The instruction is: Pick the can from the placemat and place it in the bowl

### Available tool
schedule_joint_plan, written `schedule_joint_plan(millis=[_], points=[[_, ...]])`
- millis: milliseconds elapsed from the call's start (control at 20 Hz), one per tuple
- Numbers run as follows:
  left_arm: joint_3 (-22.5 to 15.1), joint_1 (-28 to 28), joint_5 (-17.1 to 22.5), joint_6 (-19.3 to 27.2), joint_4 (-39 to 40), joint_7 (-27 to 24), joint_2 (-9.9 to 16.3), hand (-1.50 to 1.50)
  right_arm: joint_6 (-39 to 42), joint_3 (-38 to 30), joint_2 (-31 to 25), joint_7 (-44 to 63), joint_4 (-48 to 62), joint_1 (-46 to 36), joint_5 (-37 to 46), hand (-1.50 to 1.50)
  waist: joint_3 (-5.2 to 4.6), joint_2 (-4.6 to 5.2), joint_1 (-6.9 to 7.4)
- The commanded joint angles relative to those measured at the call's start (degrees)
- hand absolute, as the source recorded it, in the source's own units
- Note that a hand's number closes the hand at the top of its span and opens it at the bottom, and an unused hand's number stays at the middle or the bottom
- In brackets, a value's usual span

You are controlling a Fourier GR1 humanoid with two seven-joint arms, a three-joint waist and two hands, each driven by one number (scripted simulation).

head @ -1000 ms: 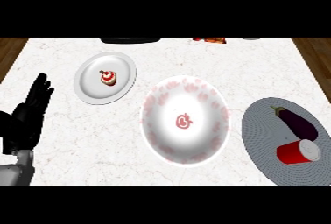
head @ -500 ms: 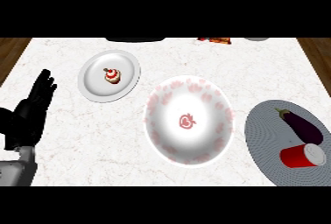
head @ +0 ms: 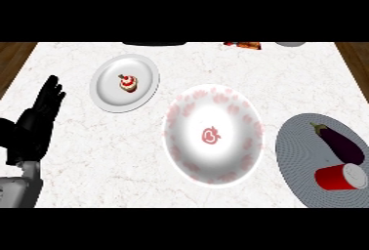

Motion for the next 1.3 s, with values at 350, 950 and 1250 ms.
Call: schedule_joint_plan(millis=[350, 950, 1250], points=[[0.9, 0.5, -1.3, 0.2, -3.6, 3.1, -0.7, 0.00, 8.0, 14.1, 0.8, 5.5, -3.9, -6.3, 12.1, -1.50, 0.08, -0.17, -0.12], [3.1, 0.2, -2.6, -2.0, -1.5, 1.7, -2.1, 0.00, 4.8, 21.9, 5.1, 5.2, -0.1, -9.6, 29.7, -1.50, 0.07, -0.23, -0.79], [2.0, -1.9, -6.0, 0.0, -1.4, 3.1, -3.8, 0.00, -4.6, 18.8, 10.0, 4.0, -1.6, -6.0, 32.7, -1.50, 0.09, -0.27, -1.17]])
